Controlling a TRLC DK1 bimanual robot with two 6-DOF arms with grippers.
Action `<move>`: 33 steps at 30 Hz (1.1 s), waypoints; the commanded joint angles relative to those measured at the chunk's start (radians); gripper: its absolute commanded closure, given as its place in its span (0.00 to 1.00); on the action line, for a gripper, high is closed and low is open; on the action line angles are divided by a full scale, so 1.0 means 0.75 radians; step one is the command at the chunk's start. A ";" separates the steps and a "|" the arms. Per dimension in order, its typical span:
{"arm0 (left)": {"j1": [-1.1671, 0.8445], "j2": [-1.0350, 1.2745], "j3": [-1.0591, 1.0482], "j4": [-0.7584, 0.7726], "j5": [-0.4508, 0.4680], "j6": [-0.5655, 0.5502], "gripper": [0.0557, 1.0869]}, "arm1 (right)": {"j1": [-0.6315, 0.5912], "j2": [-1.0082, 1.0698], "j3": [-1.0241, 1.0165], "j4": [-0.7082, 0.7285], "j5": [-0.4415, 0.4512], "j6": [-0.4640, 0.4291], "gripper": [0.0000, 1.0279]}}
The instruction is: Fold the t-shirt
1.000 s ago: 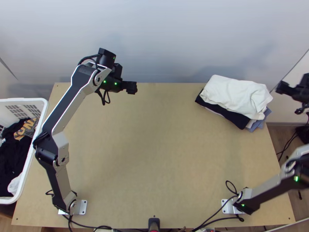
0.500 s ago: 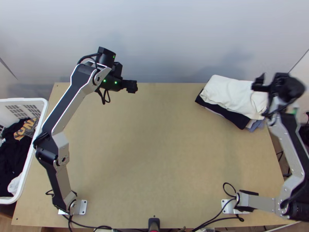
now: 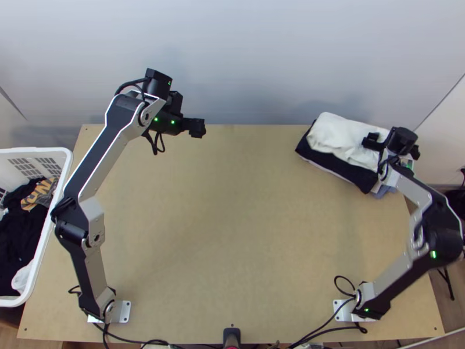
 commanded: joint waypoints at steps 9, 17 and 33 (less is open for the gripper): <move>0.012 0.026 0.013 -0.006 0.000 0.031 0.04 | -0.069 0.226 0.077 0.064 0.063 0.128 0.04; 0.010 0.009 0.031 -0.010 0.000 0.029 0.04 | -0.082 -0.038 0.164 0.060 0.099 0.016 0.04; 0.014 -0.036 0.015 -0.026 -0.002 0.029 0.04 | 0.235 -0.050 0.404 -0.045 0.132 -0.048 0.04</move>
